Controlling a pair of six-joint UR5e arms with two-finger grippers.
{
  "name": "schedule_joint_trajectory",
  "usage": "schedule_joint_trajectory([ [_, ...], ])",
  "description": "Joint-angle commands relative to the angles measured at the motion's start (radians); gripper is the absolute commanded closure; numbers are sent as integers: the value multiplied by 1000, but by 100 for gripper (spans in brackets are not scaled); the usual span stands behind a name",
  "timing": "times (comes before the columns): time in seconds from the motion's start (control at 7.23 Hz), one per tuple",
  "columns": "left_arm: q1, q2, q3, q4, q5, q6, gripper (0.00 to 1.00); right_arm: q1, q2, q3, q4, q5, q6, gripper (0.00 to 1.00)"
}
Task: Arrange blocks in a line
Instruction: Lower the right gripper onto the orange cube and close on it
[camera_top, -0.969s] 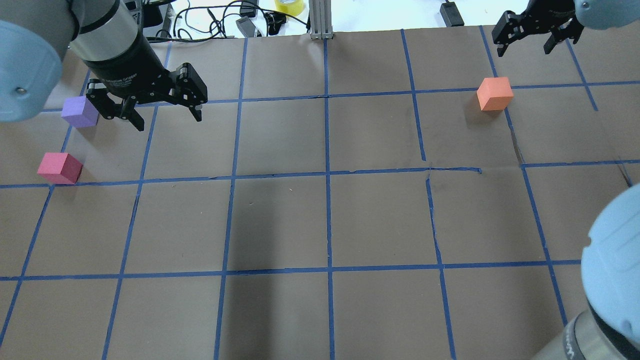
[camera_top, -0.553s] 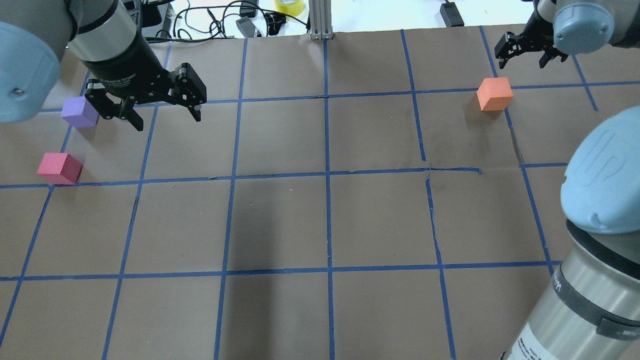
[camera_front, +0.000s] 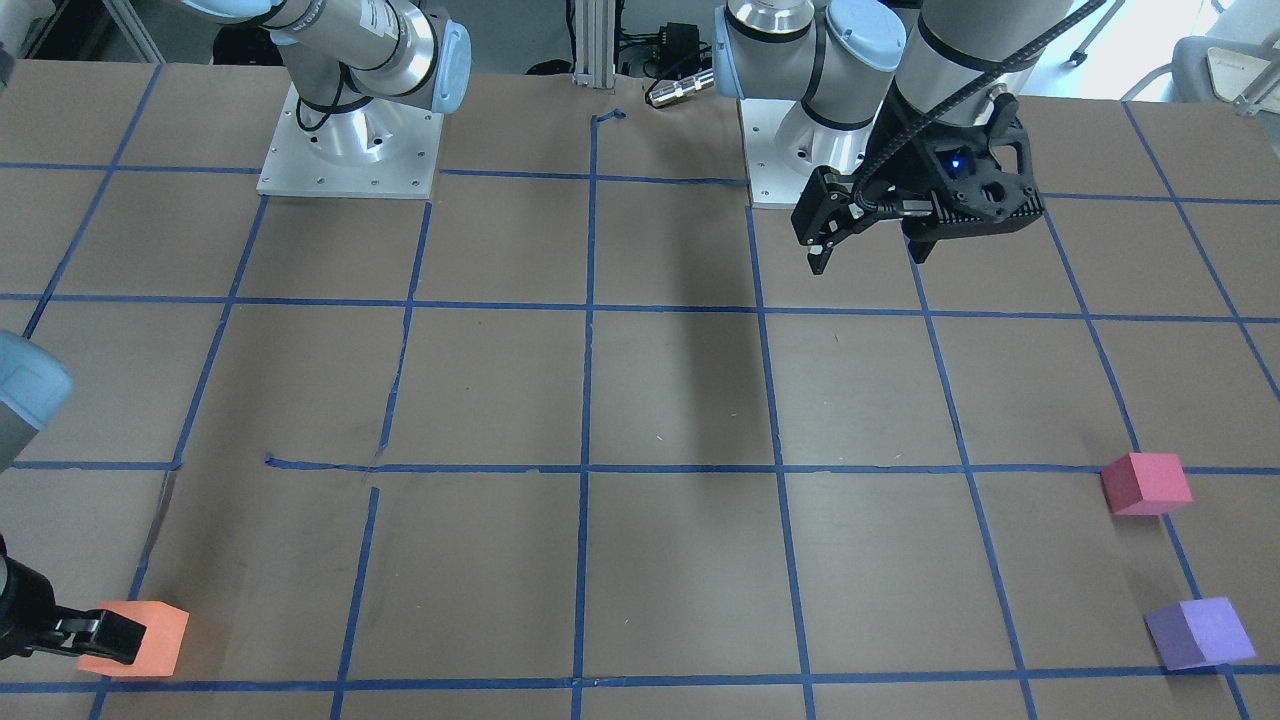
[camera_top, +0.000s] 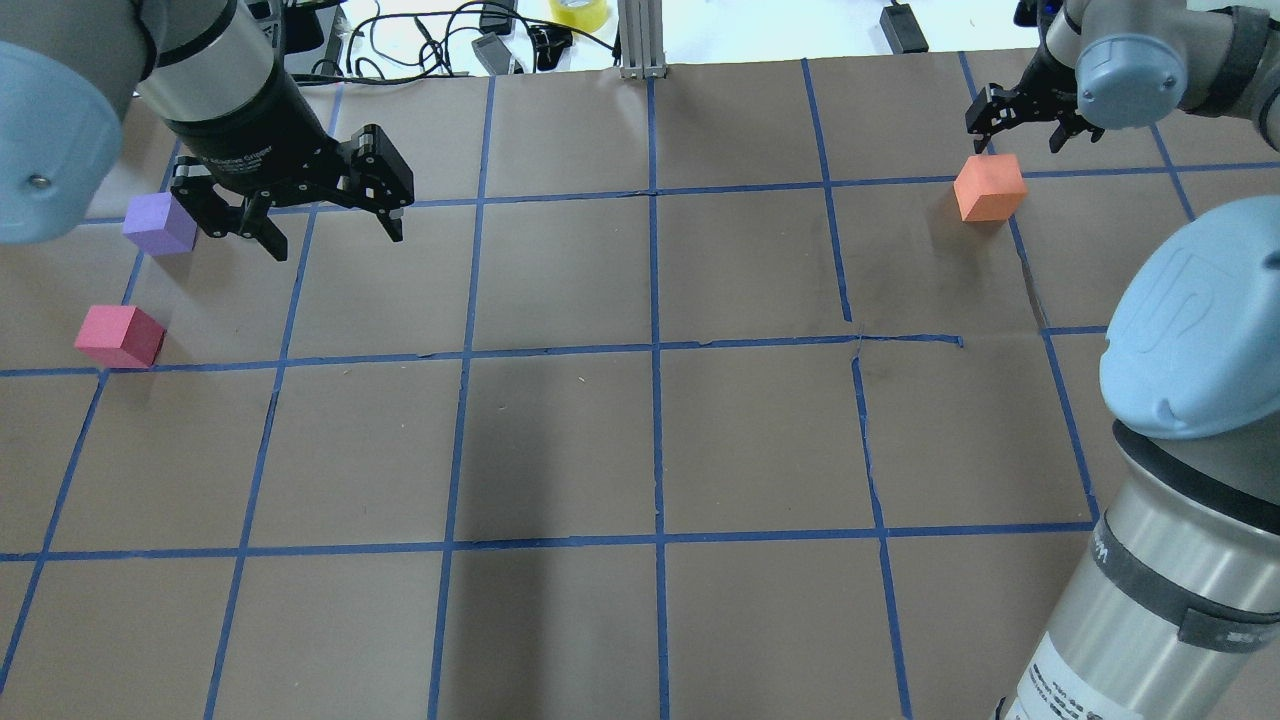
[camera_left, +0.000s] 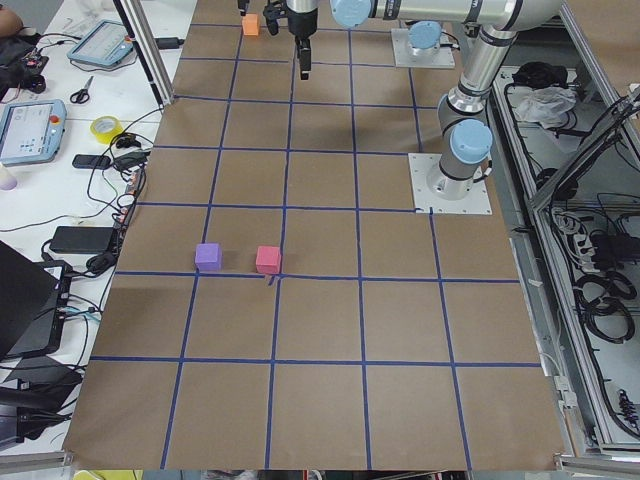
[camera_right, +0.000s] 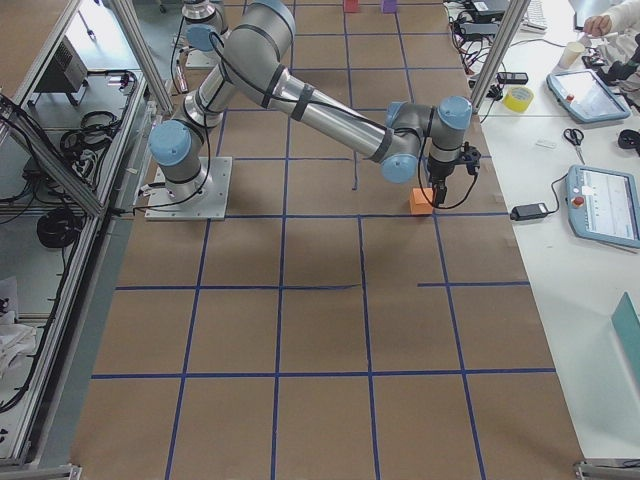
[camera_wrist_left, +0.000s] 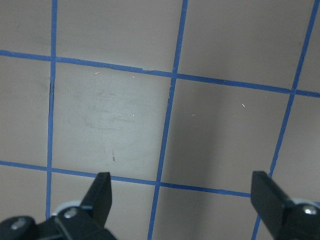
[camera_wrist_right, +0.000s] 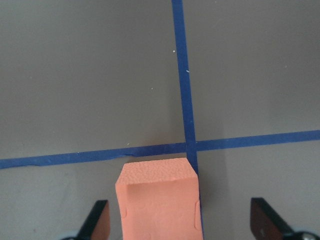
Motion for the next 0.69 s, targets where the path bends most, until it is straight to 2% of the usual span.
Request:
schedule_joint_trajectory([
  [0.0,0,-1,0,0,1,0,0,4,36,5,4,10,-2,0],
  [0.28,2,1,0,0,1,0,0,2,67,5,5,10,-13,0],
  [0.42,2,-1,0,0,1,0,0,2,61,5,4,10,-13,22],
  [0.55,3,-1,2,0,1,0,0,4,60,5,4,11,-13,63],
])
